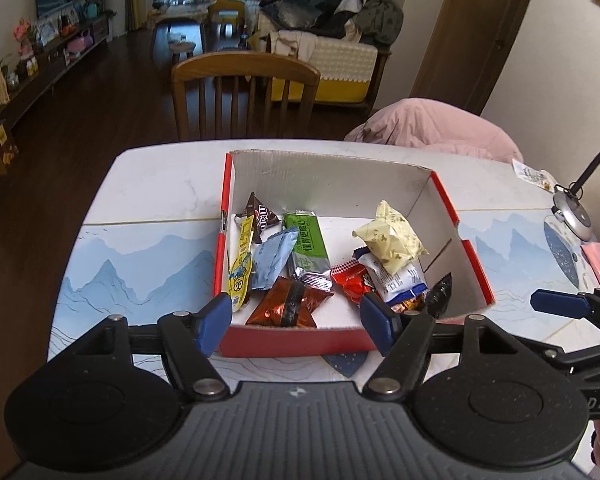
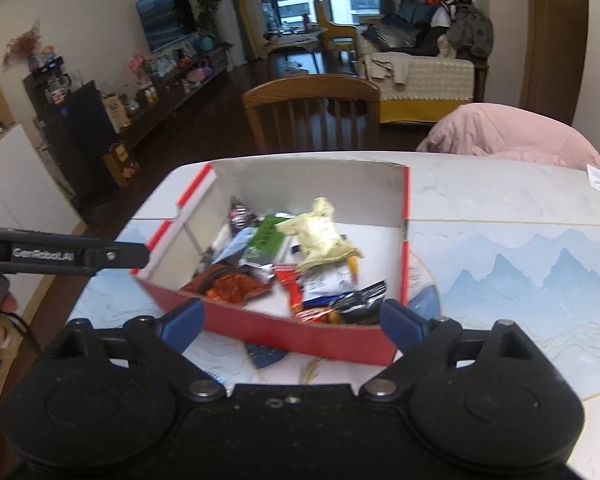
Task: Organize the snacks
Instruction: 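Move both tools back toward the remaining snacks on the table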
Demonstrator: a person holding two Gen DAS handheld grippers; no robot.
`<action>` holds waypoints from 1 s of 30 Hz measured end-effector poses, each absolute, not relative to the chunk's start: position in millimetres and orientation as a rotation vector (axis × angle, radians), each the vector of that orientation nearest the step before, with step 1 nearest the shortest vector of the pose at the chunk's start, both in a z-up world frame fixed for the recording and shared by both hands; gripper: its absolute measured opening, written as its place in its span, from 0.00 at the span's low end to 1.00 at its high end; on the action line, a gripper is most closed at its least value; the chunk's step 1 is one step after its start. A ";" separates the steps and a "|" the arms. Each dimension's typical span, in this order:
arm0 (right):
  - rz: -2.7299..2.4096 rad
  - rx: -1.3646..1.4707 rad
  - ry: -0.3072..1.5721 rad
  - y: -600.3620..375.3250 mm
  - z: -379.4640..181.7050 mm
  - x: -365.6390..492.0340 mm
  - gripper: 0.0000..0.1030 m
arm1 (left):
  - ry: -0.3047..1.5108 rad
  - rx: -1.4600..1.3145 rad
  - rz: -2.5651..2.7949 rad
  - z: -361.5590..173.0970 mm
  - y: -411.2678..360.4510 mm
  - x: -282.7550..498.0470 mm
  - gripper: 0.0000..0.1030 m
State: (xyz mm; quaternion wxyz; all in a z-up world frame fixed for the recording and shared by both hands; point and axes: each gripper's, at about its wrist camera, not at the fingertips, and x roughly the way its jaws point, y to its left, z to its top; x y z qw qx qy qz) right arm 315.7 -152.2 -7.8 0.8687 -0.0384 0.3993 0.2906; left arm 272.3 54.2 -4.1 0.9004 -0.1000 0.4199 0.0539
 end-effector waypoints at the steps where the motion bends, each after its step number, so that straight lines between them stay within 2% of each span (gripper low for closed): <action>1: 0.617 -0.082 0.833 -151.7 -6.6 310.4 0.92 | 0.865 -0.202 0.107 -3.6 53.2 267.1 0.70; 12: 0.679 -0.135 0.826 -144.1 -6.6 256.2 0.96 | 0.869 -0.166 0.070 -11.6 44.1 219.8 0.71; 19: 0.714 -0.203 0.843 -143.5 -25.2 224.4 0.96 | 0.901 -0.158 0.052 -22.6 37.2 198.0 0.72; 20: 0.722 -0.216 0.846 -142.9 -29.0 219.7 0.96 | 0.908 -0.167 0.044 -24.9 37.4 196.1 0.73; 22: 0.751 -0.232 0.868 -142.7 -37.3 211.4 0.96 | 0.917 -0.190 0.034 -30.3 39.0 192.1 0.81; 30: 0.845 -0.324 0.954 -132.4 -79.3 179.4 0.96 | 0.967 -0.258 0.041 -58.7 44.0 179.7 0.88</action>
